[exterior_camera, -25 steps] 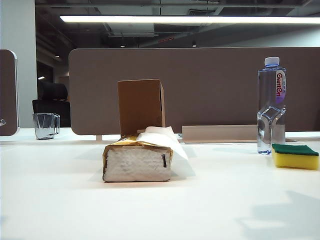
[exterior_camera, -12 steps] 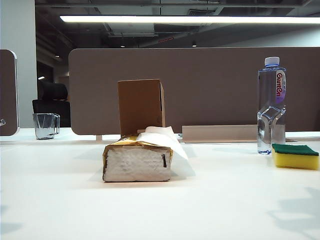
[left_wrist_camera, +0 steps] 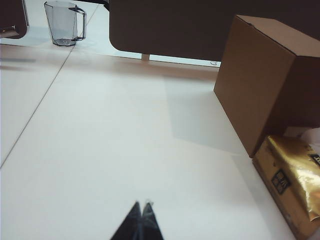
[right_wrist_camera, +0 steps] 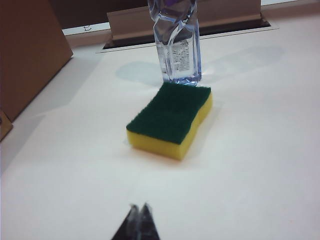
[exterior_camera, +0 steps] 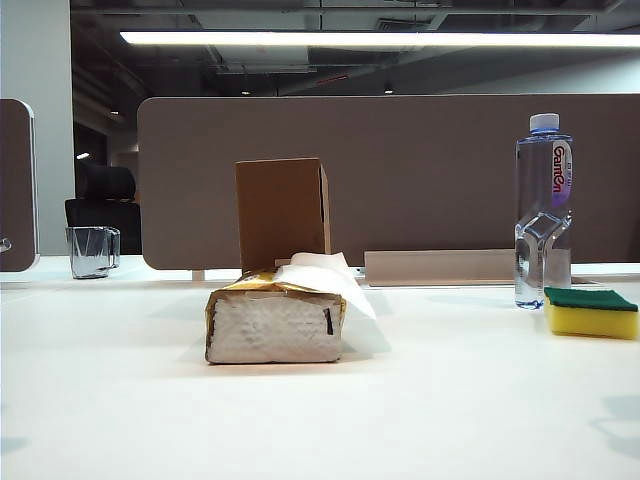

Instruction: Move the sponge from left to right to wipe the table, avoiding obstacles on the table, and finally reaching the bottle of mineral water.

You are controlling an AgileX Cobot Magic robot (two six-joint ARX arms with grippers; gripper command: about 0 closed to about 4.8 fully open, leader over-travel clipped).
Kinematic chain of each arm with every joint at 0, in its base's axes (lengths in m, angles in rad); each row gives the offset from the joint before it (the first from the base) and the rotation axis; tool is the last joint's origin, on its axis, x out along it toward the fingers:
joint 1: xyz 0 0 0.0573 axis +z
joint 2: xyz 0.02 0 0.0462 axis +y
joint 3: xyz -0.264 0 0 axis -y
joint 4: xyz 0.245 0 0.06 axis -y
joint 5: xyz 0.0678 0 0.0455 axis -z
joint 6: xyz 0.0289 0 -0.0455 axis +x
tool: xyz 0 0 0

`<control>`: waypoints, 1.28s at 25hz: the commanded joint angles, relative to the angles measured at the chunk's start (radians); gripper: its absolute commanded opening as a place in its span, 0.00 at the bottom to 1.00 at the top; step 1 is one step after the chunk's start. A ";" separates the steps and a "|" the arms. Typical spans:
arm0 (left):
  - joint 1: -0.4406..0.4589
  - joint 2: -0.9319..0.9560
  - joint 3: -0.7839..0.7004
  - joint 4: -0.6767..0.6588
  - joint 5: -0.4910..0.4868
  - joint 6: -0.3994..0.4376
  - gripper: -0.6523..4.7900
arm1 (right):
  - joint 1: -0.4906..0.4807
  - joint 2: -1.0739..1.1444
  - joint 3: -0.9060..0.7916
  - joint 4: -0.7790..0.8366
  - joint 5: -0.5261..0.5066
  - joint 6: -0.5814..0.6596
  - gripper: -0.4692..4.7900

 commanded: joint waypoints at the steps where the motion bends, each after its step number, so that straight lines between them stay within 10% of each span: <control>1: 0.000 0.001 -0.021 0.035 0.012 0.001 0.11 | 0.000 0.000 -0.004 0.021 0.007 -0.031 0.08; 32: 0.001 0.001 -0.081 0.047 0.013 -0.003 0.11 | 0.000 -0.002 -0.003 -0.081 0.026 -0.097 0.09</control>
